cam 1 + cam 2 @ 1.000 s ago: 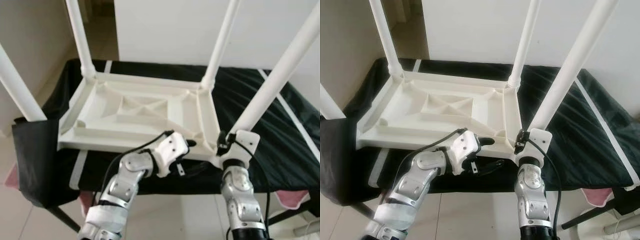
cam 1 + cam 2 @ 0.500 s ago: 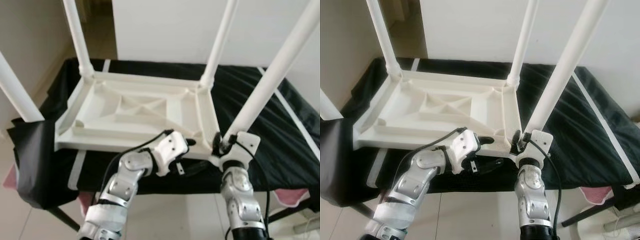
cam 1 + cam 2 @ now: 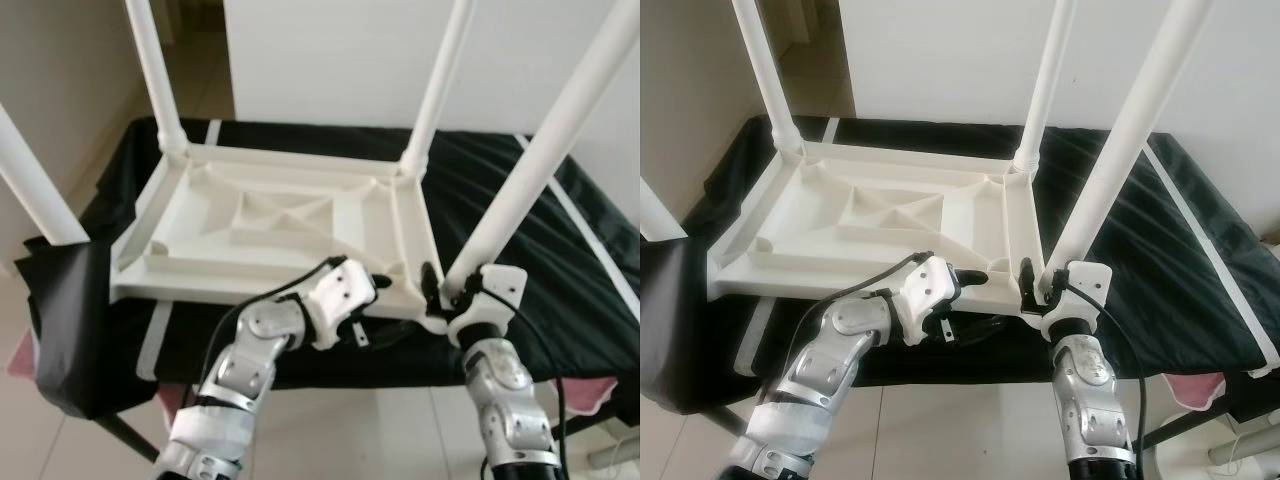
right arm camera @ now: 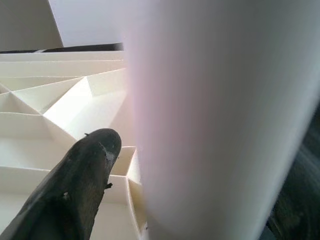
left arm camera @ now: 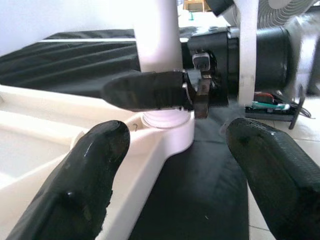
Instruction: Building children table
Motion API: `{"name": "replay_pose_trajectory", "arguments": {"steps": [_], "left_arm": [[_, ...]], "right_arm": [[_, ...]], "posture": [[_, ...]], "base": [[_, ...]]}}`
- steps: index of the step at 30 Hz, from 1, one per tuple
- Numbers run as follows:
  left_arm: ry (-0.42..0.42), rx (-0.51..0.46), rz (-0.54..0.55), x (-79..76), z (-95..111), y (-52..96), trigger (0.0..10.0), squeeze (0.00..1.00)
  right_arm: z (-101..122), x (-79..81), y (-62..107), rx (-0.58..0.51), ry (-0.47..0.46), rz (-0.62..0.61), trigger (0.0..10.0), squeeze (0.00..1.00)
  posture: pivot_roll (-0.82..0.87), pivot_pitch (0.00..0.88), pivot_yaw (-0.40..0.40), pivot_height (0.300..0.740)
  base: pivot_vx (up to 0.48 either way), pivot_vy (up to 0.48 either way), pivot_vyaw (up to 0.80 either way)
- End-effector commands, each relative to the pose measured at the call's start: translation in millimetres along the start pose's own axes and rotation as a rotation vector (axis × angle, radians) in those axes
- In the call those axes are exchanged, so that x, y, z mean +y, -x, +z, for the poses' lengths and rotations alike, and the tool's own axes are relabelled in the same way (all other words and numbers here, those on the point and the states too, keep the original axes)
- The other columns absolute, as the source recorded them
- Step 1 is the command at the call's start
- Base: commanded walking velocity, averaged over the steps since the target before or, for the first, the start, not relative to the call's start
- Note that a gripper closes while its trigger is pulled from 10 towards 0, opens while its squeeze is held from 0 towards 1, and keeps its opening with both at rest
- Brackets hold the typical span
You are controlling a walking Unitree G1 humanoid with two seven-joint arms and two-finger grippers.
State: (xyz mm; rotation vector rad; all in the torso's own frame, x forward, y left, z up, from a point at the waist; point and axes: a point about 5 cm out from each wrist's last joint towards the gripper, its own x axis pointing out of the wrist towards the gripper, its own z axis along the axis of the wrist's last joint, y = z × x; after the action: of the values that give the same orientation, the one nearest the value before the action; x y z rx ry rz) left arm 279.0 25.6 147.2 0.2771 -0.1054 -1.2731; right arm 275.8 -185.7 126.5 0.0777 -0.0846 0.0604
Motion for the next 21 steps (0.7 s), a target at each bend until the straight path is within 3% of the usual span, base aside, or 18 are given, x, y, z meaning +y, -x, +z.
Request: {"name": "replay_pose_trajectory", "arguments": {"steps": [1,3,8,14,21], "left_arm": [[0.005,0.009,0.072,0.8,-1,1.5,10.0,0.0],[-0.008,0.023,0.056,-0.5,-3,3.9,10.0,0.0],[-0.013,0.034,0.05,-1.7,-4,4.3,10.0,0.0],[-0.014,0.033,0.047,-4.1,-4,2.8,10.0,0.0],[-0.031,0.042,0.04,-3.1,-4,0.4,10.0,0.0]], "right_arm": [[1,-3.0,-2.0,0.003,0.017,0.095,10.0,0.0],[4,-7.6,-2.3,0.013,0.061,0.217,10.0,0.0],[6,-17.4,-3.2,0.053,0.095,0.341,10.0,0.0],[5,-27.4,-9.8,0.082,0.123,0.408,10.0,0.0],[-2,-26.4,-16.0,0.108,0.147,0.463,10.0,0.0]], "posture": [[-0.03,0.006,-0.028,0.74],[-0.03,0.006,-0.028,0.74],[-0.02,0.0,-0.032,0.74],[-0.02,0.0,-0.033,0.74],[-0.02,0.0,-0.034,0.74]], "base": [[0.0,0.0,0.0],[0.0,0.0,0.0],[0.0,0.0,0.0],[0.0,0.0,0.0],[0.0,0.0,0.0]]}}
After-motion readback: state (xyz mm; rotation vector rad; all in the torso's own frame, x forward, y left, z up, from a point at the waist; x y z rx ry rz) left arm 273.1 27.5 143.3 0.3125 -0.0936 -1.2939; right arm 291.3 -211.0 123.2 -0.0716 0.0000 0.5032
